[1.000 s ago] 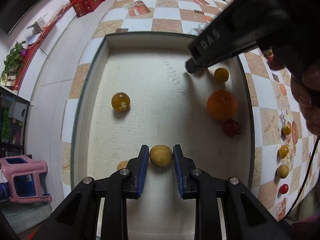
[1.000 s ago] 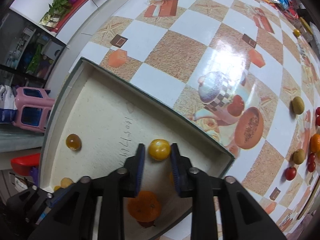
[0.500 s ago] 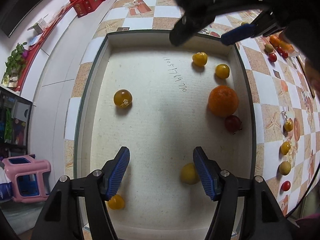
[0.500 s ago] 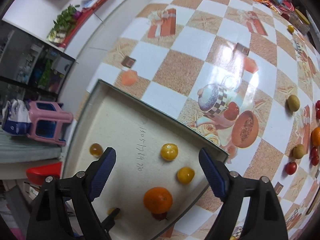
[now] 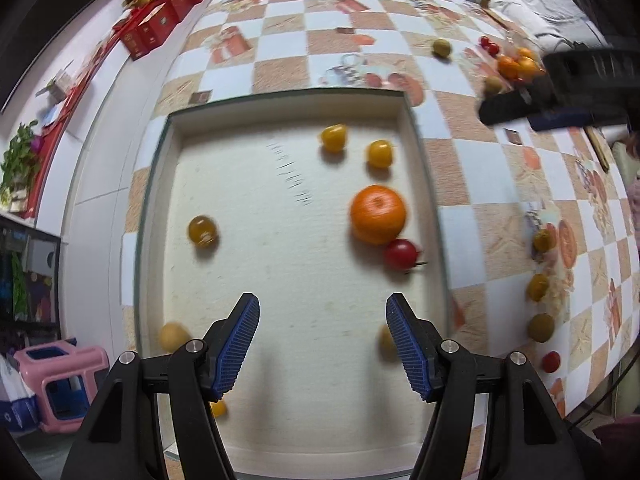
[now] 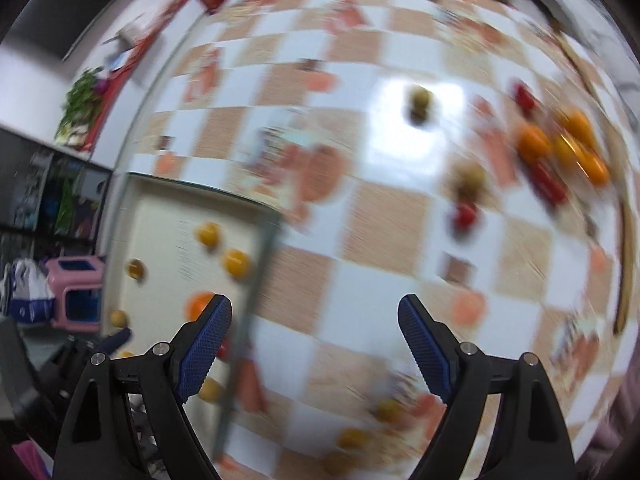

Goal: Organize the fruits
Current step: 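Move both grippers back over the fruits on the table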

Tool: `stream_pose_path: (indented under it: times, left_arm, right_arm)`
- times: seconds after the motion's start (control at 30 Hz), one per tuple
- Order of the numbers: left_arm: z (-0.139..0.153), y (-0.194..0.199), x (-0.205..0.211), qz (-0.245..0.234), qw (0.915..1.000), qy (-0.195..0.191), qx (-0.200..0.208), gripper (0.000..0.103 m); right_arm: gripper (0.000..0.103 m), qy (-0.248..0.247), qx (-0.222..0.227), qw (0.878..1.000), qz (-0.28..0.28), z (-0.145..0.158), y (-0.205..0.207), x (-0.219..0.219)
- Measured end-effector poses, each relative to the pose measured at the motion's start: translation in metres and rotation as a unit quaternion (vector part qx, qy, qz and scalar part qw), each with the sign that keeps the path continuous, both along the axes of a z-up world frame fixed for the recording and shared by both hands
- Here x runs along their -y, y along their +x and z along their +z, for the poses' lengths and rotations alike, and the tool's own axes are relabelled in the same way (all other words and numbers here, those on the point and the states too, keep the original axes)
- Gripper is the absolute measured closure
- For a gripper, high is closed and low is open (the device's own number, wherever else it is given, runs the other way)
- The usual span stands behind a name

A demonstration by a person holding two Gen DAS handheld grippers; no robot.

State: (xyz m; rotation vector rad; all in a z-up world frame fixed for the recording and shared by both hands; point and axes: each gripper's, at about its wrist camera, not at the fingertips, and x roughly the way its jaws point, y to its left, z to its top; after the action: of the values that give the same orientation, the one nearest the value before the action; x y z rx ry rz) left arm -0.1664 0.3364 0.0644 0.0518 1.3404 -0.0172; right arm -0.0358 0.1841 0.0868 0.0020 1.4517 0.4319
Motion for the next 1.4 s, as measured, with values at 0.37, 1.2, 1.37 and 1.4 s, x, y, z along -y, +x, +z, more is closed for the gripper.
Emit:
stream_pose_path:
  times: [0.37,1.2,1.37,1.4]
  left_arm:
    - [0.013,0.001,0.058,-0.076,0.997,-0.01,0.008,0.036]
    - [-0.019,-0.027,0.15,-0.095,0.9907,-0.075,-0.062,0.036]
    - [-0.03,-0.028,0.153,-0.075,0.9921,-0.071,-0.071,0.036]
    - [-0.033,-0.028,0.154,-0.071,0.9924,-0.069,-0.073,0.036]
  right_arm:
    - [0.015,-0.039,-0.047,0.995,-0.073,-0.028,-0.052,0.101]
    - [0.015,-0.029,-0.011,0.998,-0.051,-0.042,0.017,0.1]
    - [0.015,-0.028,0.003,0.998,-0.054,-0.047,0.032,0.093]
    - [0.015,-0.027,0.005,0.998,-0.053,-0.048,0.035,0.091]
